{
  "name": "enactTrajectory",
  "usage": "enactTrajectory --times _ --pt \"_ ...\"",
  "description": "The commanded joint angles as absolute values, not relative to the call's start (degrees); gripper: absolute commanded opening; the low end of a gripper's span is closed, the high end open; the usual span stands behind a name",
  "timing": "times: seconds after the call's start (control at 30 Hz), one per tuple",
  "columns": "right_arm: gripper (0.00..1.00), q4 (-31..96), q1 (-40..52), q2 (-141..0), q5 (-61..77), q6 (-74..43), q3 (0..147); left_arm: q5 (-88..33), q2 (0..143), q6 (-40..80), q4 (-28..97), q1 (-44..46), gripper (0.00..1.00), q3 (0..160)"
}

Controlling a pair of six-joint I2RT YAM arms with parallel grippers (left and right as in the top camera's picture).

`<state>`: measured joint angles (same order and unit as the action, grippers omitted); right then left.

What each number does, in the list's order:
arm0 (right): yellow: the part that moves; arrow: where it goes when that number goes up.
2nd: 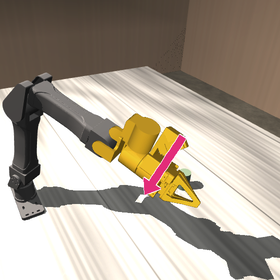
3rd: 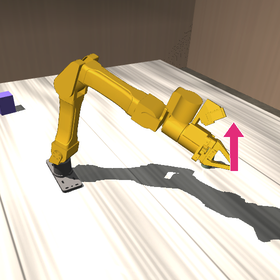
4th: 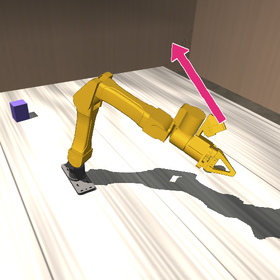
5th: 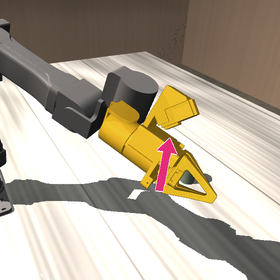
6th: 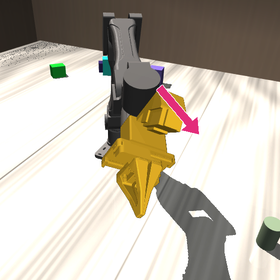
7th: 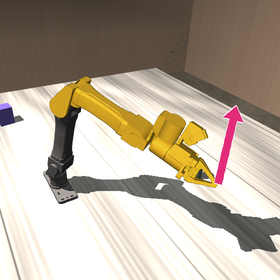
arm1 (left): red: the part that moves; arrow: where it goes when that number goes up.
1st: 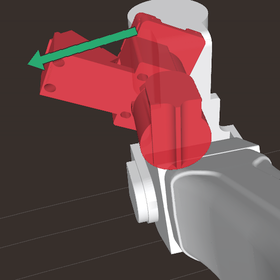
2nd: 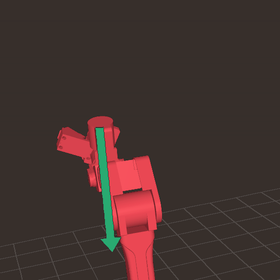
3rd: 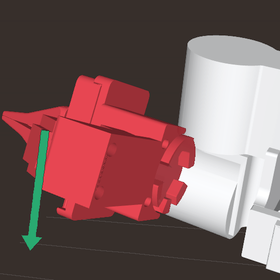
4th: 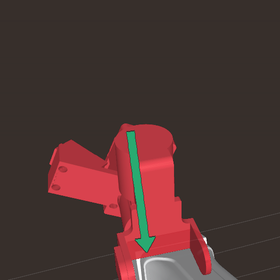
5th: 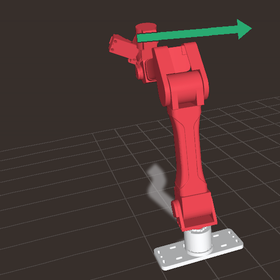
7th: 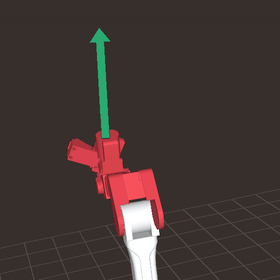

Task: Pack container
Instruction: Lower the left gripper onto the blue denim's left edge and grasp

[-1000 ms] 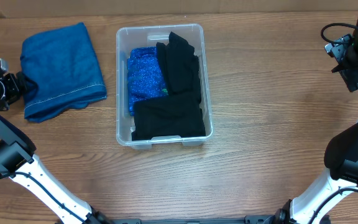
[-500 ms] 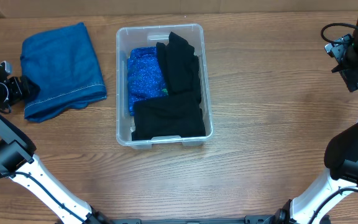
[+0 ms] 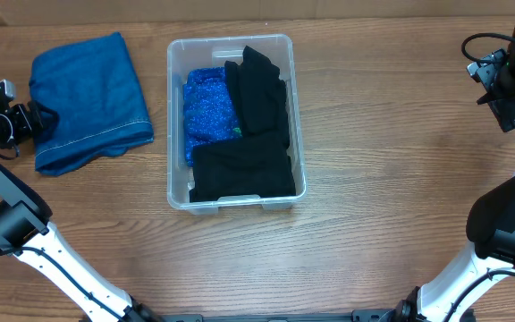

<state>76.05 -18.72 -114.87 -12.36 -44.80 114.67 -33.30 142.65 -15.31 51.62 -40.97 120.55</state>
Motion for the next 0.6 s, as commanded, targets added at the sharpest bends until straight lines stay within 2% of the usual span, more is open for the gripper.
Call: enactTrajectory --times 0.0,0.57 --pt "1.00 75.88 -18.76 -114.89 -12.82 -45.01 114.72 -36.10 145.08 -13.91 51.33 -40.56 0.86 120.09" --pt "1.00 75.88 -18.76 -114.89 -12.82 -45.01 114.72 -42.11 151.50 -12.82 51.79 -40.05 0.86 120.09"
